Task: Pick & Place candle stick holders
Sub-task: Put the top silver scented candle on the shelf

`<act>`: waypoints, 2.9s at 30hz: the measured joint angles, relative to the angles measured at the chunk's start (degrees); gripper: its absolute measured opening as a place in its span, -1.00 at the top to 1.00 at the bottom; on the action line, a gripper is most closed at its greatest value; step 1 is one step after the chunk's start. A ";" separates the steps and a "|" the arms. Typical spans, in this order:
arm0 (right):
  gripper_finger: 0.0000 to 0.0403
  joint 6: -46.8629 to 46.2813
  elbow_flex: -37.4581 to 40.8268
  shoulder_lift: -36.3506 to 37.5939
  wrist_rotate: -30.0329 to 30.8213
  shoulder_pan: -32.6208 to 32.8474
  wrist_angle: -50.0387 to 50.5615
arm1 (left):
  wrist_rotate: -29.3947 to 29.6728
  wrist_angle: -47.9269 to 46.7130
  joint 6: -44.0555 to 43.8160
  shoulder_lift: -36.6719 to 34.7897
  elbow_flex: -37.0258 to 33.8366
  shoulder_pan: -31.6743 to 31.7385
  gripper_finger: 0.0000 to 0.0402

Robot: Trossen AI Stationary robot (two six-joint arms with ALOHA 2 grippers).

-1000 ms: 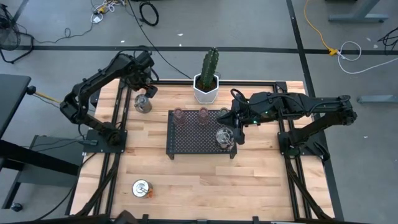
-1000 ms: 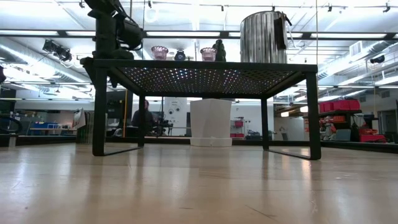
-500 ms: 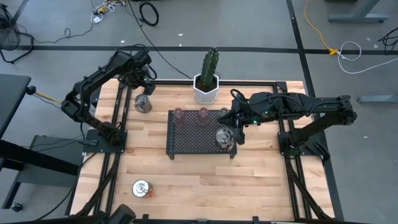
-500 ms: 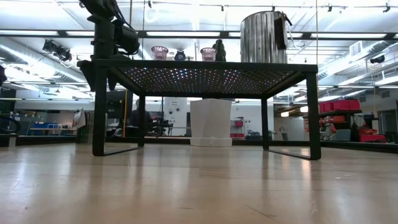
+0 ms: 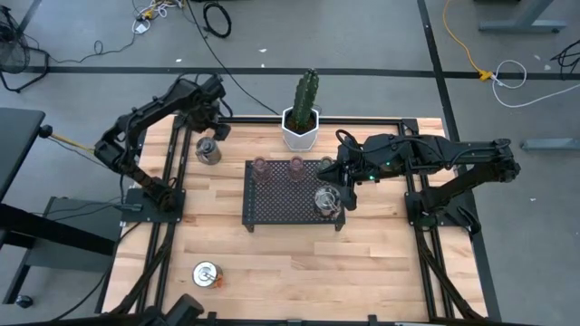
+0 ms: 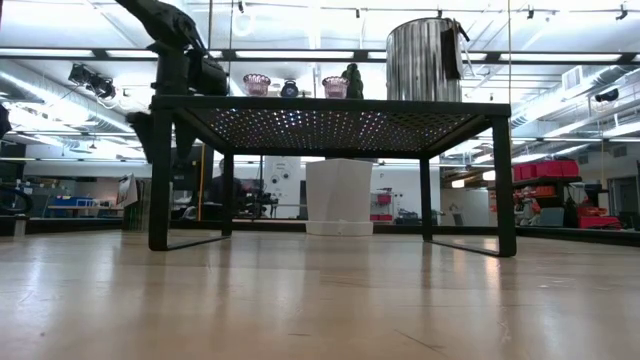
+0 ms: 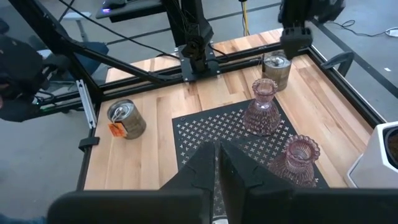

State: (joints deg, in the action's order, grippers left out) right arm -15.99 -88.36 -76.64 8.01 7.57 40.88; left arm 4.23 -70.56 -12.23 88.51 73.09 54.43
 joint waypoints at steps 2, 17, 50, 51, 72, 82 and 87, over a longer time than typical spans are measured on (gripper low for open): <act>0.89 0.00 0.00 0.00 0.00 0.01 -0.02 | -0.02 0.19 -0.02 0.00 -2.00 0.00 -0.93; 0.89 0.61 0.00 0.00 0.12 0.01 -0.11 | 0.51 6.28 -0.55 -0.09 -10.53 -0.39 -0.93; 0.89 -0.02 0.00 0.00 0.13 -0.02 -1.73 | 7.12 7.00 0.74 -0.02 -9.34 -1.03 -0.93; 0.89 -0.02 0.00 0.00 0.13 -0.02 -1.73 | 7.16 7.20 0.76 -0.02 -9.39 -1.03 -0.93; 0.89 -0.04 0.00 0.00 0.11 -0.03 -1.68 | 5.38 9.57 0.44 -0.17 -12.64 -1.01 -0.91; 0.89 -0.04 0.00 0.00 0.11 -0.02 -1.66 | 4.73 9.83 0.44 0.02 -12.79 -0.98 -0.68; 0.89 -0.04 0.00 0.00 0.11 -0.02 -1.66 | 4.54 9.83 0.44 0.02 -12.79 -0.98 -0.59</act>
State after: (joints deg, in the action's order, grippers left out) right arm -16.03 -88.36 -76.64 8.12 7.55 39.22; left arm 8.77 -60.73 -11.79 88.53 60.29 53.45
